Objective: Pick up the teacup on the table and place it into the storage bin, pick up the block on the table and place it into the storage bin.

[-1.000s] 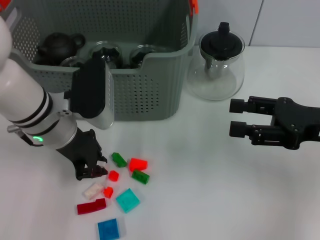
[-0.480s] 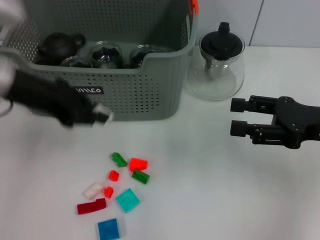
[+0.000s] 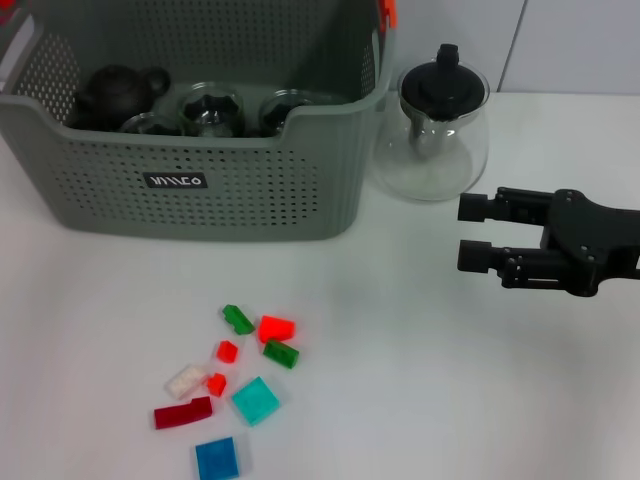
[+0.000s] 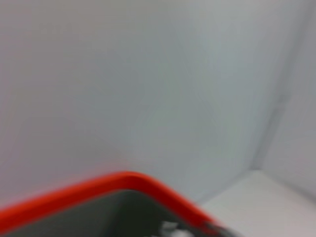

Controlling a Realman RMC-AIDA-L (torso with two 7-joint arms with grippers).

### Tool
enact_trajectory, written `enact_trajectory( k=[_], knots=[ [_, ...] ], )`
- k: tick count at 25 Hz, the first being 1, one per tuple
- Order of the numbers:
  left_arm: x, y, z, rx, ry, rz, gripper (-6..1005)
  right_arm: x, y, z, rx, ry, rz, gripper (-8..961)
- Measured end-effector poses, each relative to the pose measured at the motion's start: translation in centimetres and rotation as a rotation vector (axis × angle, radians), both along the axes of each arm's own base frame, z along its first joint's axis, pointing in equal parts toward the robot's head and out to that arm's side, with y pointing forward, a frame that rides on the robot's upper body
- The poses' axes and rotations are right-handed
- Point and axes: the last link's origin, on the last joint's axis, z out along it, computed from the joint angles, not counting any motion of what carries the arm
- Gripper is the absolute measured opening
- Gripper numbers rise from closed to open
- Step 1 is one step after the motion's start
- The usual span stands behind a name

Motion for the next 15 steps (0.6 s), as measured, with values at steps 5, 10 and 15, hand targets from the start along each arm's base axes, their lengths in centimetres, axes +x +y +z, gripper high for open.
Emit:
enact_trajectory(
  k=[5, 10, 15],
  knots=[
    [-0.1, 4.0, -2.1, 0.090, 0.146, 0.099, 182, 0.1, 0.0, 0.1, 0.001, -0.003, 0.001, 794],
    [-0.6, 6.3, -5.6, 0.121, 0.299, 0.174, 178, 0.1, 0.0, 0.0, 0.000, -0.012, 0.007, 794],
    [-1.1, 6.9, -8.6, 0.136, 0.392, 0.185, 132, 0.1, 0.0, 0.0, 0.006, -0.015, 0.015, 794]
  ],
)
